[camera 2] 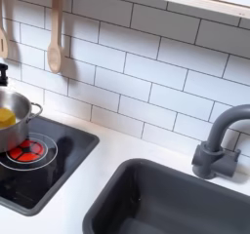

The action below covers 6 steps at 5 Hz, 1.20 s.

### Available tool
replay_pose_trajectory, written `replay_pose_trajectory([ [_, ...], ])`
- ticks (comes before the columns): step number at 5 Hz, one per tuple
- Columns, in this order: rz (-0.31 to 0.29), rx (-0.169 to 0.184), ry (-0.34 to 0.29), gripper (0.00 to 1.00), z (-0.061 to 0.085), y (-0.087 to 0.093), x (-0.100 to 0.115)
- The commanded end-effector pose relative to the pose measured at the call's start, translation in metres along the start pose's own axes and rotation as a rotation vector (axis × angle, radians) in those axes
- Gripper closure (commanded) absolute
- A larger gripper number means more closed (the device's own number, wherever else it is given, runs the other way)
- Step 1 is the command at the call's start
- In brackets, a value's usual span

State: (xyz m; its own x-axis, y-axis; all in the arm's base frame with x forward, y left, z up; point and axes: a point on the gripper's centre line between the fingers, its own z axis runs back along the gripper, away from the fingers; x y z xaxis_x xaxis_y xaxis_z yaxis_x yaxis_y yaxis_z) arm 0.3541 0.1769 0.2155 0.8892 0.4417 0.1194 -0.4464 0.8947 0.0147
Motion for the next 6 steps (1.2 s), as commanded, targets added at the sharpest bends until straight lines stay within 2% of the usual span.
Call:
replay_pose_trajectory([
  [1, -0.081, -0.022, -0.045, 1.0, 0.014, -0.014, -0.017],
  [2, -0.055, -0.017, -0.059, 1.0, 0.021, -0.008, -0.018],
  [3, -0.057, -0.023, -0.07, 1.0, 0.024, -0.008, -0.018],
  [4, -0.066, -0.026, -0.064, 1.0, 0.023, -0.003, -0.028],
  [5, -0.113, -0.025, -0.057, 1.0, 0.02, -0.01, -0.041],
  [6, -0.137, -0.03, -0.069, 1.0, 0.025, -0.012, -0.052],
])
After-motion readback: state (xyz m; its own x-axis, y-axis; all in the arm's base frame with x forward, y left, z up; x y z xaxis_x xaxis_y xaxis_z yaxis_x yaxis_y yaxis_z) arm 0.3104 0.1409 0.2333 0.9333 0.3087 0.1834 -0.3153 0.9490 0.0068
